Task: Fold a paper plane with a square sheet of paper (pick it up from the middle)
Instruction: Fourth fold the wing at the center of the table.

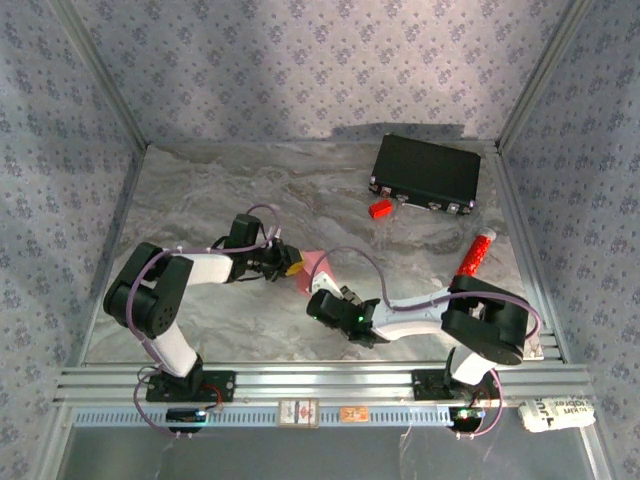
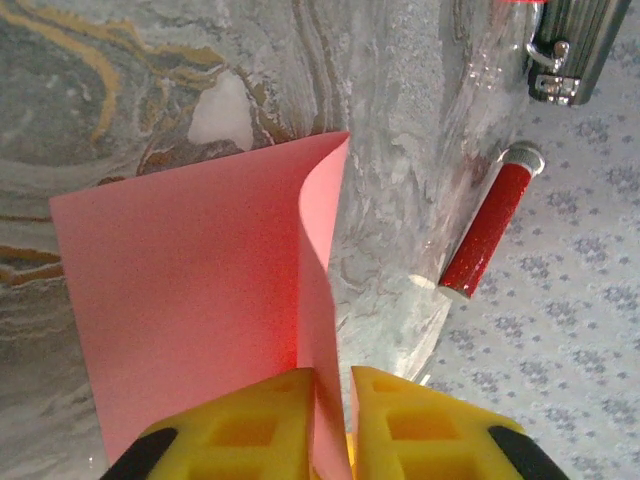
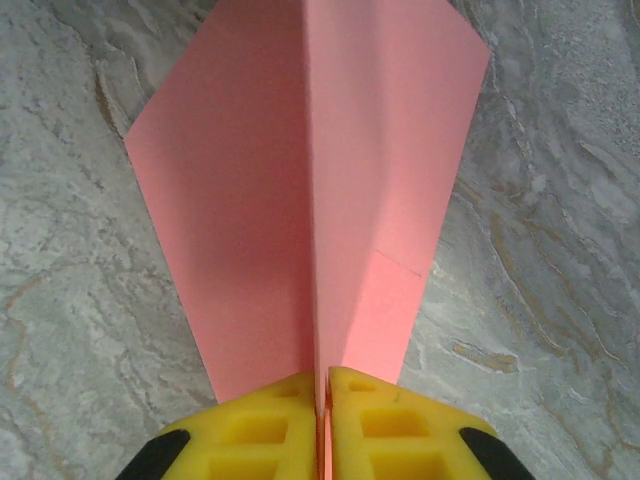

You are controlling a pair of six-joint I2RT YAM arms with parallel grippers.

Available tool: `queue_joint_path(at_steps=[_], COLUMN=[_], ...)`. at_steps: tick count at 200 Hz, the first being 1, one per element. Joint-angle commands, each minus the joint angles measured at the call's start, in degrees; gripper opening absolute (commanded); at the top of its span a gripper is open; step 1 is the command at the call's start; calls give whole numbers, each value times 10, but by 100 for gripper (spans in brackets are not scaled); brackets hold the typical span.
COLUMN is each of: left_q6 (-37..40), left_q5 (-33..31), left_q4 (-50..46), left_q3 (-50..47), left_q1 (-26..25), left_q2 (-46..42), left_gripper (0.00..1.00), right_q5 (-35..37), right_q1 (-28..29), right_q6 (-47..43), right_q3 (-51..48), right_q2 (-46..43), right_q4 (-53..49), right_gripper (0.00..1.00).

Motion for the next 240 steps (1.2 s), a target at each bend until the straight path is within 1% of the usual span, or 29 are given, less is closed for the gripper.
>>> queue_joint_path(at_steps=[1, 16, 30, 59, 97, 128, 223, 240], left_q6=[5, 5, 7, 22, 28, 30, 28, 28], left_q5=[-4, -10, -24, -50, -73, -77, -75, -76], left_q4=[-2, -5, -13, -41, -60, -63, -64, -67], left_q3=[-1, -1, -3, -4, -8, -9, -12, -11], left_q1=[-2, -3, -3, -2, 0, 1, 2, 2], left_q2=[-11, -20, -37, -71, -104, -115, -109, -109], left_gripper=[30, 38, 49, 57, 59, 59, 59, 60], right_q5=[-24, -45, -66, -122, -192, -236, -322, -328], right_q1=[-9, -16, -24, -47, -80, -103, -140, -142], right_q6=[6, 12, 18, 32, 52, 59, 104, 115], right_q3=[-13, -21, -27, -40, -59, -74, -75, -77], right_q2=[-19, -24, -30, -39, -56, -62, -31, -22], right_q4=[18, 31, 44, 69, 98, 116, 130, 135], right_gripper=[10, 9, 9, 9, 9, 9, 10, 10])
